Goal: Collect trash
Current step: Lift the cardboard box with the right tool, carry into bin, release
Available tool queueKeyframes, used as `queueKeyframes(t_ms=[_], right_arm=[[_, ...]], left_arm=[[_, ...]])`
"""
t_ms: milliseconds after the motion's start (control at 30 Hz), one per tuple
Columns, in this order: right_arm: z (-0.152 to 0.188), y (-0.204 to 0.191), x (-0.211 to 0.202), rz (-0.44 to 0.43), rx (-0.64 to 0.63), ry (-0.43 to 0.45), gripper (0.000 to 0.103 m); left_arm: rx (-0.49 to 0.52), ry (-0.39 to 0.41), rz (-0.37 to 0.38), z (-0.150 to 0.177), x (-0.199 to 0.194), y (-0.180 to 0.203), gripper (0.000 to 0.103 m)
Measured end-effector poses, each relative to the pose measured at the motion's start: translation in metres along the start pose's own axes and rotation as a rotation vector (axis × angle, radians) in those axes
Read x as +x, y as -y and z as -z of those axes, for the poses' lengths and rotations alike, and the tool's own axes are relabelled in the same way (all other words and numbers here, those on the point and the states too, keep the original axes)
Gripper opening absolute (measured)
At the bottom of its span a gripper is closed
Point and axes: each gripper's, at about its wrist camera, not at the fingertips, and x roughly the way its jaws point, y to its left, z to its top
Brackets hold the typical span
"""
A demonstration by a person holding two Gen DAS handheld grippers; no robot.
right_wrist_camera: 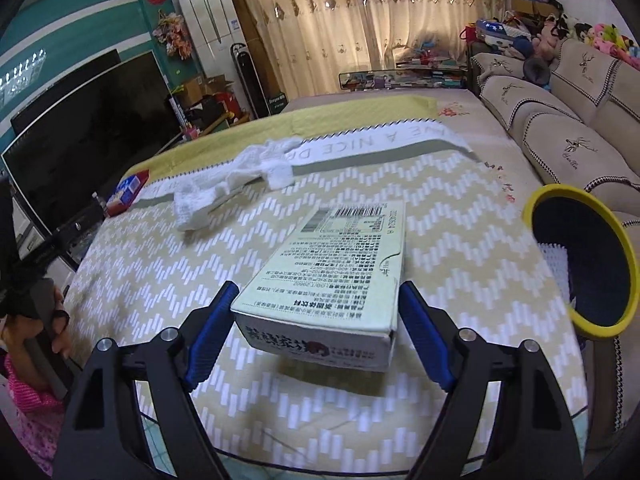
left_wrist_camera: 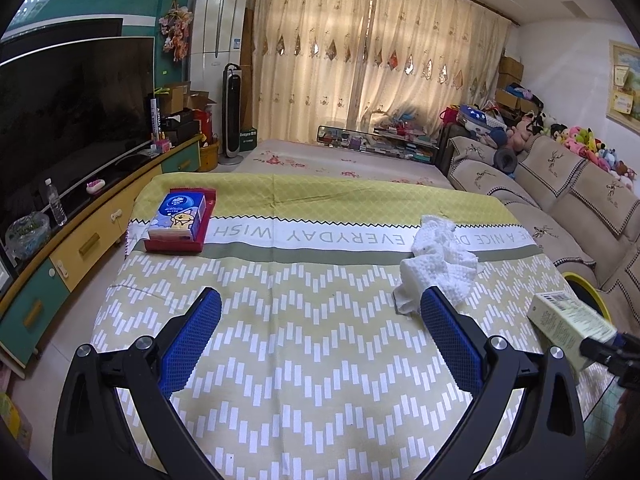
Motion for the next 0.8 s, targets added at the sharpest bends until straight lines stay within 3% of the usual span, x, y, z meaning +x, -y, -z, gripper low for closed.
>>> queueKeyframes(t_ms=[400,800], right_arm=[[-0.017,0.009,-0.030,-0.049,-0.016,0.030,0.076],[-0.048,0.018,-0.006,-0.092,-0.015,0.091,0.076]], left_arm=[[0.023,-0.013,0.003,0.000,0.005,0.004,0.098],[0.029,-0.018,0.008,0.001,0.005,0.005,0.098]])
